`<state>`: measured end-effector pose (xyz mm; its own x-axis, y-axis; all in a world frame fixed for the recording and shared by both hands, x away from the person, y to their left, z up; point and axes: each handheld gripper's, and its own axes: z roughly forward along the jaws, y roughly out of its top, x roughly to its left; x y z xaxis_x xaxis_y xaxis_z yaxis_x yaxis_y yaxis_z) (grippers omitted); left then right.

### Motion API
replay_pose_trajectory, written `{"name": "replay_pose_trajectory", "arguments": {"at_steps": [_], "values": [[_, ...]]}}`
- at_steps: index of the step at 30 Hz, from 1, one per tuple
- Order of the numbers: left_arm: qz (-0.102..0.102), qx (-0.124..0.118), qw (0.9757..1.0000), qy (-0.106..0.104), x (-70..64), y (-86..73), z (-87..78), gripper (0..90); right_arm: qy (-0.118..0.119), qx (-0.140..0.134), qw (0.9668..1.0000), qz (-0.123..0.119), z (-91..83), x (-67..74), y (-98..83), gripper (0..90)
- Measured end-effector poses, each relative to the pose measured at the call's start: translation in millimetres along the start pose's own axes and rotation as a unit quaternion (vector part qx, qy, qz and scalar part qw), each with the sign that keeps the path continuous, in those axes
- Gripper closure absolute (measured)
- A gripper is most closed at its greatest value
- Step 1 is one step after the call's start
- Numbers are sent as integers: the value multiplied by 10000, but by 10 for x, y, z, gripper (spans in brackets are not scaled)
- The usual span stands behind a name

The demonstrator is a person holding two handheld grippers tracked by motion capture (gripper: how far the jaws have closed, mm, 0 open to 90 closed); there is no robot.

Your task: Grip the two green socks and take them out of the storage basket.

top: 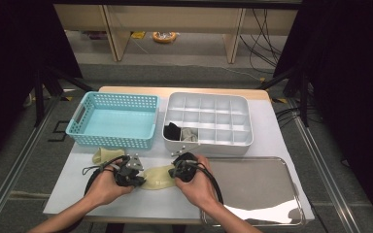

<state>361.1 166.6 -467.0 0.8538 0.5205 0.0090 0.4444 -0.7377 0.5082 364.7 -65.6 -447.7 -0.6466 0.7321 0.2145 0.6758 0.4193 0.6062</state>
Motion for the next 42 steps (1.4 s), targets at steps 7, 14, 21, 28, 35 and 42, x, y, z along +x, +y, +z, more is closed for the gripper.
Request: {"name": "replay_pose_trajectory", "arguments": {"at_steps": [7, 14, 21, 28, 35, 42], "values": [[-124, -26, 9999, 52, 56, -41, -68, 870, -95, -56, 9993, 348, -173, -115, -108, 894], [-146, -26, 9999, -41, 101, -113, -108, 844, -142, 303, 9983, 471, -225, -176, -316, 875], [-388, -417, 9982, -194, 97, -126, -261, 651, -233, 189, 9979, 579, -328, -266, -312, 835], [-843, -802, 9929, 252, 341, -203, -533, 596, -120, 16, 9991, 410, -257, -226, -218, 811], [-1348, -1031, 9826, 758, 662, -425, -757, 585, -143, 135, 9986, 491, -141, -284, -260, 802], [-1582, -827, 9775, 1126, 870, -641, -863, 595, -155, 65, 9984, 546, -177, -294, -283, 792]]}}
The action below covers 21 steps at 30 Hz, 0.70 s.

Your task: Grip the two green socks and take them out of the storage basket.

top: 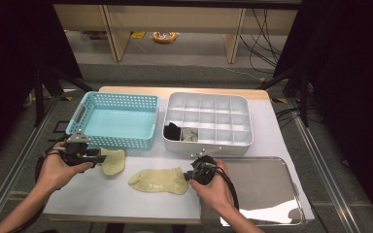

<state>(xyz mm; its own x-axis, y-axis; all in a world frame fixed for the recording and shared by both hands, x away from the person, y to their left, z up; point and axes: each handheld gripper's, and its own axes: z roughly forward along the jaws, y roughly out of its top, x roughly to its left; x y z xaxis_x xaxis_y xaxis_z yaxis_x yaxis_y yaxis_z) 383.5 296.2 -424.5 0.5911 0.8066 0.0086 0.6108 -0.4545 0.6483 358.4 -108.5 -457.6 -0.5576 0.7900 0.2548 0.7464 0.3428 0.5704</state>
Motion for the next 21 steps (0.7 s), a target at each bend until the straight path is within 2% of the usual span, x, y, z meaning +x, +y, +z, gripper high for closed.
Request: {"name": "replay_pose_trajectory", "arguments": {"at_steps": [3, 5, 6, 7, 8, 12, 13, 14, 15, 17, 20, 21], "values": [[-118, 29, 9999, 60, 68, -50, 8, 596, 18, -3, 10000, 21, -14, 6, -1, 788], [-146, 102, 9998, 107, 114, -79, 17, 598, 65, 56, 10000, 15, -20, 2, 3, 787], [-94, 223, 9996, 127, 145, -93, 17, 598, 67, 54, 10000, 9, -22, 1, 4, 786], [-162, 224, 9995, 147, 157, -108, 35, 600, 59, 54, 10000, 3, -22, 3, 4, 784], [-63, 377, 9991, 174, 187, -119, 36, 601, 58, 54, 10000, 7, -22, 5, 4, 784], [-102, 672, 9975, 166, 264, -168, 126, 602, 55, 42, 10000, 26, -20, 5, 3, 779], [-39, 675, 9975, 206, 295, -181, 158, 601, 12, 12, 10000, 33, -19, 7, 2, 778], [-146, 724, 9971, 173, 299, -198, 188, 599, 26, 15, 10000, 13, -26, 2, 4, 778], [-75, 721, 9972, 177, 330, -204, 218, 600, 27, -5, 10000, 29, -32, 3, 5, 777], [-237, 788, 9966, 74, 335, -225, 266, 603, 1, -22, 10000, 29, -43, 0, 8, 774], [-294, 853, 9959, -34, 353, -229, 310, 618, -8, -21, 10000, 67, -49, 0, 8, 770], [-331, 809, 9962, -44, 349, -232, 325, 631, -9, -21, 10000, 72, -46, -1, 5, 769]]}}
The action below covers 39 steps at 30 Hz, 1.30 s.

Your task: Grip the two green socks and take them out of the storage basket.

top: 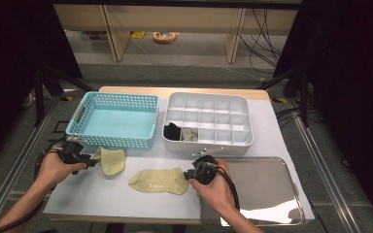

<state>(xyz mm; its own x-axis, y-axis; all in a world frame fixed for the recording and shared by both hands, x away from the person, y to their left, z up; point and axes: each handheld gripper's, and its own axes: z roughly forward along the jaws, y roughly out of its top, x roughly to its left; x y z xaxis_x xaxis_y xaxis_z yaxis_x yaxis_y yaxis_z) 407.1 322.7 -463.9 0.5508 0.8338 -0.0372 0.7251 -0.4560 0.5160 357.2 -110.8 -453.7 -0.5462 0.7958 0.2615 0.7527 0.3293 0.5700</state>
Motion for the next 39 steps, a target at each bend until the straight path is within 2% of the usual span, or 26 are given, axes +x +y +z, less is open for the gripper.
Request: {"name": "replay_pose_trajectory", "arguments": {"at_steps": [2, 5, 6, 7, 8, 9, 10, 15, 17, 18, 19, 20, 23, 27, 28, 29, 31, 32, 33, 35, 39], "values": [[-40, 5, 10000, -81, -9, 8, 13, 663, 32, 28, 10000, -11, 9, -3, -8, 768], [-26, -63, 9999, -96, -24, 16, 29, 710, 46, 21, 10000, -26, 11, 0, -15, 767], [-15, 23, 9999, -131, -21, 25, 19, 725, 62, 21, 10000, 35, 13, 8, -15, 766], [-36, 37, 9999, -156, -23, 31, 18, 741, 21, 20, 10000, -21, 11, -2, -12, 766], [-60, -59, 9998, -161, -30, 28, 29, 754, 38, 15, 10000, 28, 11, 7, -10, 766], [-32, 4, 9998, -180, -30, 37, 17, 774, 43, 14, 10000, 24, 9, 8, -8, 766], [-96, -57, 9997, -204, -45, 40, 18, 794, 53, -26, 10000, 11, 4, 7, -6, 766], [-32, -56, 9997, -220, -85, 67, -44, 876, 23, -2, 10000, 42, -3, 6, -5, 766], [-43, -164, 9996, -209, -118, 80, -78, 883, 5, -8, 10000, 17, -6, 2, -5, 764], [38, -189, 9997, -161, -130, 89, -103, 883, 41, 2, 9999, 99, -10, 18, -6, 764], [100, -177, 9997, -163, -145, 106, -136, 884, 37, -24, 10000, 29, -11, 2, -2, 764], [183, -211, 9995, -117, -162, 118, -164, 884, -8, -112, 9999, 49, -14, 15, -6, 764], [288, -367, 9989, 3, -238, 164, -249, 884, -11, -128, 9999, 64, -18, 18, -1, 764], [444, -657, 9967, 146, -324, 241, -367, 884, -34, -141, 9999, 49, -22, 18, 3, 763], [478, -704, 9962, 178, -343, 261, -398, 884, -3, -128, 9999, 116, -25, 31, 4, 762], [557, -699, 9958, 203, -354, 280, -433, 884, -6, -140, 9999, 70, -27, 24, 5, 762], [586, -798, 9948, 235, -387, 309, -480, 883, -9, -149, 9999, 80, -33, 26, 8, 762], [692, -783, 9941, 275, -391, 324, -509, 883, -6, -155, 9998, 88, -36, 26, 9, 762], [731, -810, 9936, 298, -401, 335, -528, 883, 5, -66, 9999, 82, -39, 14, 15, 761], [818, -880, 9922, 337, -416, 354, -556, 883, -25, -75, 10000, 55, -40, 7, 16, 760], [859, -959, 9910, 369, -442, 369, -604, 883, 11, -103, 9999, 79, -45, 9, 12, 760]]}}
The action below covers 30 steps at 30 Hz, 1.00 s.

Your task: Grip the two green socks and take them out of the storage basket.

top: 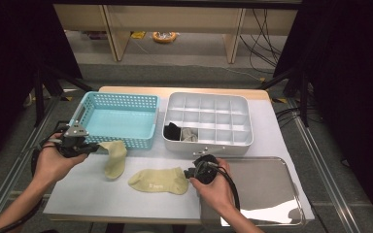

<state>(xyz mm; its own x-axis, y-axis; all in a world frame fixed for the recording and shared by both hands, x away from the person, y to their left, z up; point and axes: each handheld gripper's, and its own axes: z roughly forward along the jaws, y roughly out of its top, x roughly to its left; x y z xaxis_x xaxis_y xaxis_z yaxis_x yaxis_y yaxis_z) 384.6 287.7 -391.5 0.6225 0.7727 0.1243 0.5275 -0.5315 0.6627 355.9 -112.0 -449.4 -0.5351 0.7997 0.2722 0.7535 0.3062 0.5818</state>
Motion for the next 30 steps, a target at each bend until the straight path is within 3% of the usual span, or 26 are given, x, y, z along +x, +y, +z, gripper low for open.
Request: {"name": "replay_pose_trajectory", "arguments": {"at_steps": [3, 10, 11, 23, 27, 30], "values": [[0, -127, 9999, 19, -39, 11, -22, 882, -4, -5, 10000, -6, -5, -1, 2, 760], [292, -290, 9990, -151, -256, 70, -14, 879, -24, -122, 9999, 18, -8, 33, 6, 759], [522, -330, 9980, -165, -267, 94, -8, 879, -28, -123, 9999, 4, -8, 33, 7, 759], [1044, -287, 9926, -546, -733, 246, 147, 875, -2, -125, 9999, 23, -11, 42, 13, 755], [1057, -268, 9914, -729, -924, 267, 236, 874, 4, -121, 9999, 44, -13, 41, 9, 755], [1233, -247, 9886, -830, -1042, 279, 293, 870, 0, -116, 9999, 51, -16, 40, 12, 753]]}}
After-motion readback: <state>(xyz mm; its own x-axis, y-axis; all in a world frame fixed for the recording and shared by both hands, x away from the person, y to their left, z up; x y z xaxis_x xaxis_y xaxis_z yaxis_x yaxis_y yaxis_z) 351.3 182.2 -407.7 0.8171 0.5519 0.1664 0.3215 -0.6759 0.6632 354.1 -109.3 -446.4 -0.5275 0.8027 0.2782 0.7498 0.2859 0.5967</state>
